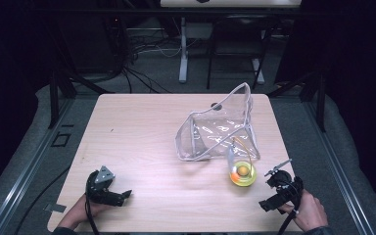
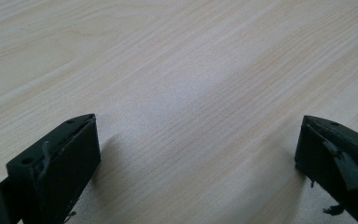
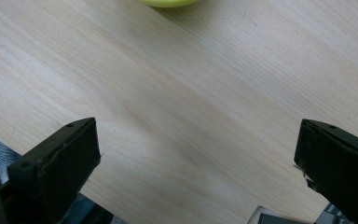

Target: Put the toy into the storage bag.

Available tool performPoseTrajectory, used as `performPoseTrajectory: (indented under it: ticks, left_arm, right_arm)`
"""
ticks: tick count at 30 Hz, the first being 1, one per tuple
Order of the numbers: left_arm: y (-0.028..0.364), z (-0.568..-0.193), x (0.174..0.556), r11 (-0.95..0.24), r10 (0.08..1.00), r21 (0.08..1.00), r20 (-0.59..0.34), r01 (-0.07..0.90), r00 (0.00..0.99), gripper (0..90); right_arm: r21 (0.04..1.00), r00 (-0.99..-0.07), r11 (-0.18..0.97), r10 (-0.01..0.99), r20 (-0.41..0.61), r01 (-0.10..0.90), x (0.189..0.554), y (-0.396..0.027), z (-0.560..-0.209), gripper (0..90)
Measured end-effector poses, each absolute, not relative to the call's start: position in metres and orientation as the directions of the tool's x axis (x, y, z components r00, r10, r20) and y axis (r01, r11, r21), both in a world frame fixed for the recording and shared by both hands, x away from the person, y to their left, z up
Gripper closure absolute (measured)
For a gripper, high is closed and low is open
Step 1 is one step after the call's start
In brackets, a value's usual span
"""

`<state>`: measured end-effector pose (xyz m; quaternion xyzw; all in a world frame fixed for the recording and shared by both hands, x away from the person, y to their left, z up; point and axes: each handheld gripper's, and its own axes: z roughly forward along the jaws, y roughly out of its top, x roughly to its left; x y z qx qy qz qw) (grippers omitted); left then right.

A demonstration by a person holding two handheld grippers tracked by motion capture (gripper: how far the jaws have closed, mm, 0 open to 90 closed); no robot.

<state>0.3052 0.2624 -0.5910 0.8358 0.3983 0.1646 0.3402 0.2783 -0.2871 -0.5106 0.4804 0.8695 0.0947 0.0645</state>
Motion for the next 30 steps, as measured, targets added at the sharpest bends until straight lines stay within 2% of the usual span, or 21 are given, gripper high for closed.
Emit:
performPoseTrajectory:
  ticks: [6,11,23,30]
  left_arm:
    - [0.262,-0.591,0.305,-0.448,0.780,0.702,0.004,0.554,0.626,0.0]
    - [0.263,-0.591,0.305,-0.448,0.780,0.701,0.003,0.555,0.626,0.0]
    - [0.263,-0.591,0.305,-0.449,0.779,0.702,0.004,0.553,0.627,0.0]
    - [0.263,-0.591,0.305,-0.449,0.779,0.701,0.003,0.554,0.627,0.0]
  right_arm:
    - [0.203,-0.548,0.539,0.837,-0.016,0.817,0.284,-0.280,-0.500,0.0]
    - [0.222,-0.549,0.536,0.836,-0.004,0.814,0.288,-0.274,-0.491,0.0]
    - [0.302,-0.585,0.573,0.809,-0.059,0.761,0.296,-0.256,-0.456,2.3]
    - [0.267,-0.620,0.613,0.782,-0.065,0.744,0.306,-0.247,-0.448,4.1]
